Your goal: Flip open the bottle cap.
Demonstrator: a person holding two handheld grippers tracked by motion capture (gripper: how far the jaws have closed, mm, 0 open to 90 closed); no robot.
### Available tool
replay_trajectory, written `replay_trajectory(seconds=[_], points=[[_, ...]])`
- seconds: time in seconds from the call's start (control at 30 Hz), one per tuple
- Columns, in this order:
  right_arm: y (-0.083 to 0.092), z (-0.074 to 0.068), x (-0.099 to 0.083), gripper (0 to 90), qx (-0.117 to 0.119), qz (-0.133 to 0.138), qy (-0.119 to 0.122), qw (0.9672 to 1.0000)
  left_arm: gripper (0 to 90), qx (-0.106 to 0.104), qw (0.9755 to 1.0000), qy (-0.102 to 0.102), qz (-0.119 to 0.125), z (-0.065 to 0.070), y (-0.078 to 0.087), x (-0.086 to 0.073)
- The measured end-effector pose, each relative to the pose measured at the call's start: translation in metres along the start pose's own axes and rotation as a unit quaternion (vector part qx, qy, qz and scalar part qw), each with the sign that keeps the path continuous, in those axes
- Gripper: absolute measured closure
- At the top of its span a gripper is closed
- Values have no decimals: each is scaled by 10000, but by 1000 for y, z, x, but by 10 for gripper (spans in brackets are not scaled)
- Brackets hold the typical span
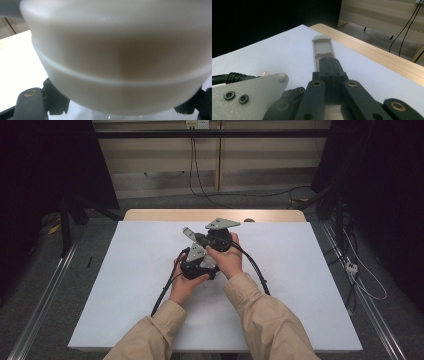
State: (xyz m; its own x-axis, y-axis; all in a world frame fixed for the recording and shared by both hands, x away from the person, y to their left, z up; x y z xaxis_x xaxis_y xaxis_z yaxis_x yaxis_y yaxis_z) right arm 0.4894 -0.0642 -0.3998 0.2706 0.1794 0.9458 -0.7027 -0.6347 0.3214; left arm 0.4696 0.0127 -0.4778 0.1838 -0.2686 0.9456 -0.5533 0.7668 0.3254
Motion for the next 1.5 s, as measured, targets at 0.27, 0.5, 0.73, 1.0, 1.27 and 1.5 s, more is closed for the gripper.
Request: replay_trajectory(seconds=[0.27, 0.5, 0.73, 1.0, 1.27, 1.5], points=[[-1, 0, 1, 900, 38, -59, -26, 10000, 187, 2, 10000, 26, 8, 0, 0, 0], [-2, 1, 1, 900, 90, -70, -28, 9999, 186, -2, 10000, 36, 7, -1, 0, 0], [-1, 1, 1, 900, 77, -38, 54, 9999, 181, 13, 10000, -8, 18, -1, 0, 1], [5, 4, -1, 843, 37, -21, 28, 10000, 122, 73, 9999, 90, 35, -2, 2, 1], [21, 10, -1, 677, -94, 71, 15, 9999, 106, 100, 9999, 31, -97, 0, 4, -1], [41, 16, -7, 482, -204, 72, -181, 9996, 96, 34, 9997, 199, -159, -1, 10, -3]])
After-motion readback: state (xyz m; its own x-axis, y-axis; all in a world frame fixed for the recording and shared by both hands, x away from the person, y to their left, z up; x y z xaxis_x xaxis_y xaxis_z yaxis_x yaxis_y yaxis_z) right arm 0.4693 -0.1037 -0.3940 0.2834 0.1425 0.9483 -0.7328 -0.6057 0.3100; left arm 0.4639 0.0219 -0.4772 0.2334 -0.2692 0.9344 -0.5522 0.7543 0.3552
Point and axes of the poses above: each handheld gripper's, and its own axes: y roughly backward along the jaws, x roughly out of its top, z roughly to its right, the point moved 4 cm from there along -y, roughly forward along the jaws, and after that the axes turned 5 degrees about z, right-handed, at the moved point
